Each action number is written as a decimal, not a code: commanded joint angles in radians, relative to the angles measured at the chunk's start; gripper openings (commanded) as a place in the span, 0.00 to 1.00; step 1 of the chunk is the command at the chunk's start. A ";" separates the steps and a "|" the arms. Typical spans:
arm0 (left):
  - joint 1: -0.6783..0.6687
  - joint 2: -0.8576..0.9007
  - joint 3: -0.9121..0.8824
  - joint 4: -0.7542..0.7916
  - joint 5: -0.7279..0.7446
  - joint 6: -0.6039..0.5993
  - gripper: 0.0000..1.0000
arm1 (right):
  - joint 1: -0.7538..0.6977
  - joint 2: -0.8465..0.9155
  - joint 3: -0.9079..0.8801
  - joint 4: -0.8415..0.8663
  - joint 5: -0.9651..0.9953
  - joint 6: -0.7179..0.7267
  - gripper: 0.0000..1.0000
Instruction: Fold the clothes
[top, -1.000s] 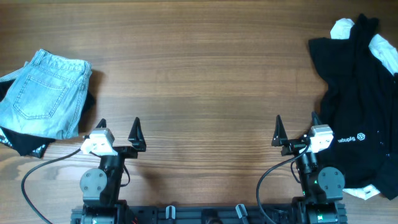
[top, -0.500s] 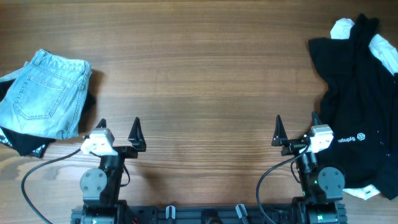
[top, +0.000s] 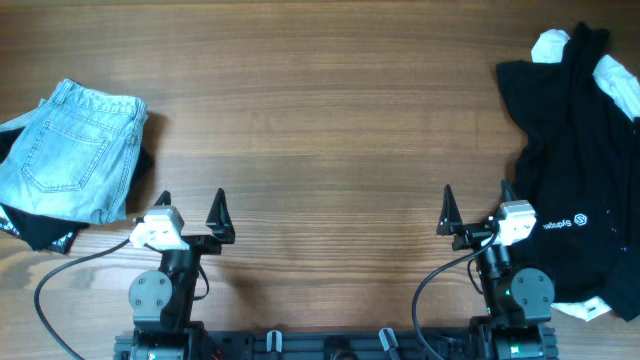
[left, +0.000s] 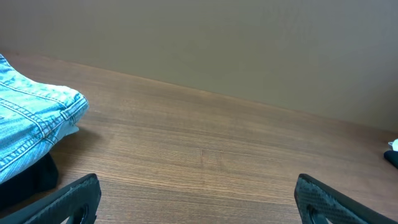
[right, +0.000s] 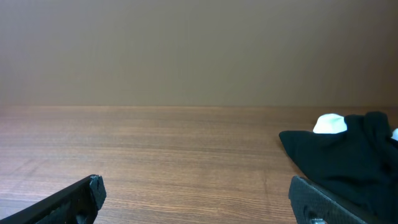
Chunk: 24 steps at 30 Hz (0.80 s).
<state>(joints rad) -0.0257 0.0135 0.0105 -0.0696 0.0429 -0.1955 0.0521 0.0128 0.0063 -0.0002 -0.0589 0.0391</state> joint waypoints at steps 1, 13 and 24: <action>-0.003 -0.011 -0.005 -0.004 0.011 0.008 1.00 | 0.007 -0.008 -0.001 0.002 -0.004 -0.011 1.00; -0.003 -0.011 -0.005 -0.004 0.011 0.008 1.00 | 0.007 -0.008 -0.001 0.002 -0.001 -0.013 1.00; -0.003 -0.006 -0.005 -0.003 0.012 -0.003 1.00 | 0.006 -0.008 -0.001 0.003 -0.008 0.089 1.00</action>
<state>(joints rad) -0.0257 0.0135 0.0105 -0.0696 0.0429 -0.1955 0.0521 0.0128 0.0063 -0.0002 -0.0593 0.0521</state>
